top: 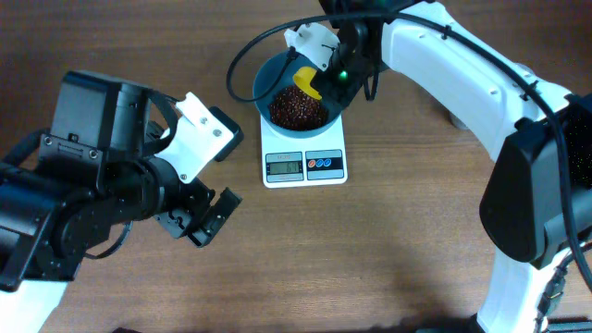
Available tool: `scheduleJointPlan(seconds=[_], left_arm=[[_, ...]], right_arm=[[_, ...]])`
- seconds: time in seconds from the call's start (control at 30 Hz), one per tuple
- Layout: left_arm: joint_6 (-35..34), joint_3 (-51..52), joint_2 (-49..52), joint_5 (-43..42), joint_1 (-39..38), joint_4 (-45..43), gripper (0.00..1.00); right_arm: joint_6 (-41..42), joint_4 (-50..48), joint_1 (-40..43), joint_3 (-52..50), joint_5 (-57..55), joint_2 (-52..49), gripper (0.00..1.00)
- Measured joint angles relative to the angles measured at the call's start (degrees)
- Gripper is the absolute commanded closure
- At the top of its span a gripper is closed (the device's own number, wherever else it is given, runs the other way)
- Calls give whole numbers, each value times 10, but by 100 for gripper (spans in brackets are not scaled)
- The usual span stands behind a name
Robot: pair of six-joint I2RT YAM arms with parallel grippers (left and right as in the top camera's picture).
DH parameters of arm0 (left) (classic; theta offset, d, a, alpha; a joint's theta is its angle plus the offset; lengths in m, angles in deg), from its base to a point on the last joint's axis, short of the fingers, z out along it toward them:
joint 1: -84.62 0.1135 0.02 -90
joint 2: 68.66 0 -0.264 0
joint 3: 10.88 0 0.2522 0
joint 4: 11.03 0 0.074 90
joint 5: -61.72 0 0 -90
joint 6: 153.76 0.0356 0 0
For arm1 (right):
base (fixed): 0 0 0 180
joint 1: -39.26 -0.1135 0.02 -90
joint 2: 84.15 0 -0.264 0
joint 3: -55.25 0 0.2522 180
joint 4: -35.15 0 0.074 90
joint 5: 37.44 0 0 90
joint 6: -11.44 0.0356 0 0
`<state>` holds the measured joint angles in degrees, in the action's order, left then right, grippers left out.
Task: Scoop item into bowl and weigh 50g on scale
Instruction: 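Tilt the scoop over the bowl to add more beans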
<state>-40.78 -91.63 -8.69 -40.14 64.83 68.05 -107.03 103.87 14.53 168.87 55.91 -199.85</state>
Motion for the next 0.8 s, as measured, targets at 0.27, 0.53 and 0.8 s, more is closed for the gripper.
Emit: scheduleJointPlan(seconds=[0.27, 0.53, 0.8], left_arm=[[0, 0, 0, 0, 0, 0, 2], [0, 0, 0, 0, 0, 0, 1], [0, 0, 0, 0, 0, 0, 2]], right_arm=[[0, 29, 0, 0, 48, 0, 96], [0, 53, 0, 0, 134, 0, 96], [2, 78, 0, 0, 192, 0, 96]])
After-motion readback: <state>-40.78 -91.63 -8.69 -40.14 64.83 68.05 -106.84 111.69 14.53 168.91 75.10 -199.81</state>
